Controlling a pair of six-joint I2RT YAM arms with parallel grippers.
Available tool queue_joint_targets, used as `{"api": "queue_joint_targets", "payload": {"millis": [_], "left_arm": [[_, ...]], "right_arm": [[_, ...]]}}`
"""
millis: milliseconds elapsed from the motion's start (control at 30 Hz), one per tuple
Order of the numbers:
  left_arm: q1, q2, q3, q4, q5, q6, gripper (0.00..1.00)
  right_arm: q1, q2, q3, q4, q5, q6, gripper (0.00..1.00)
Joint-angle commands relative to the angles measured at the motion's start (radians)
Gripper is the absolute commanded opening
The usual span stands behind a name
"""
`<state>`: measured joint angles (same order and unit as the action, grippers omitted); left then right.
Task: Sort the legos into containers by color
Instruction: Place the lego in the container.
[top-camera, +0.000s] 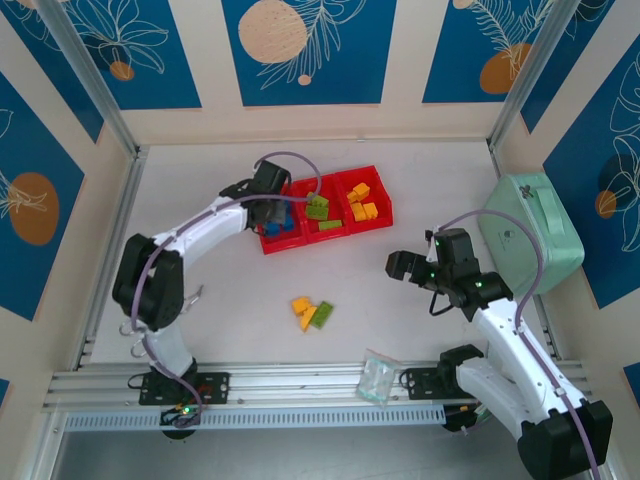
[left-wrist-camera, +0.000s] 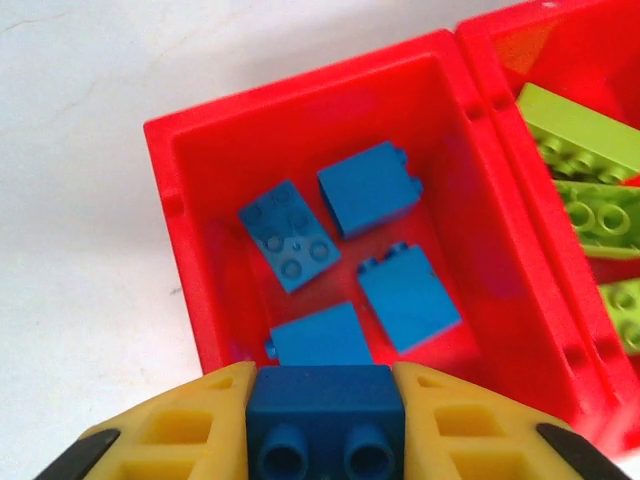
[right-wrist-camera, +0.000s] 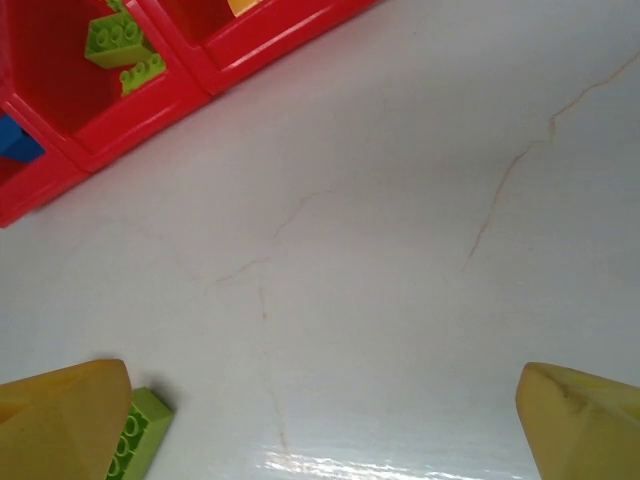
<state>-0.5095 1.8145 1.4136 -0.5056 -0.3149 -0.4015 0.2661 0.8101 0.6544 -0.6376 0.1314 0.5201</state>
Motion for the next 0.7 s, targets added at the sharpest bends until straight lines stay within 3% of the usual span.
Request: {"api": "queue_joint_targets", "payload": {"millis": [0,267,467,667], "left_arm": [[0.022,0.044,0.066,-0.043,0.021,0.018,0.27],[0.024,0.088,0.102,-0.024,0.059,-0.006,0.34],[0.025,0.048,0.081,-0.022,0.047,-0.014,0.55],[0.025,-0.051,0.041,-0.021,0.045,-0.011,0.73]], "right_arm": [[-0.004,-0.030,0.002,-0.034,0.002,-0.033,0.99],[-0.022,-0.019,-0.007,-0.039,-0.025,-0.021,0.99],[-0.024,-0.032,-0.004,-0.049,-0.036,-0.004,0.99],[-0.019,-0.030,0.017,-0.037,-0.130,0.017,1.00]]}}
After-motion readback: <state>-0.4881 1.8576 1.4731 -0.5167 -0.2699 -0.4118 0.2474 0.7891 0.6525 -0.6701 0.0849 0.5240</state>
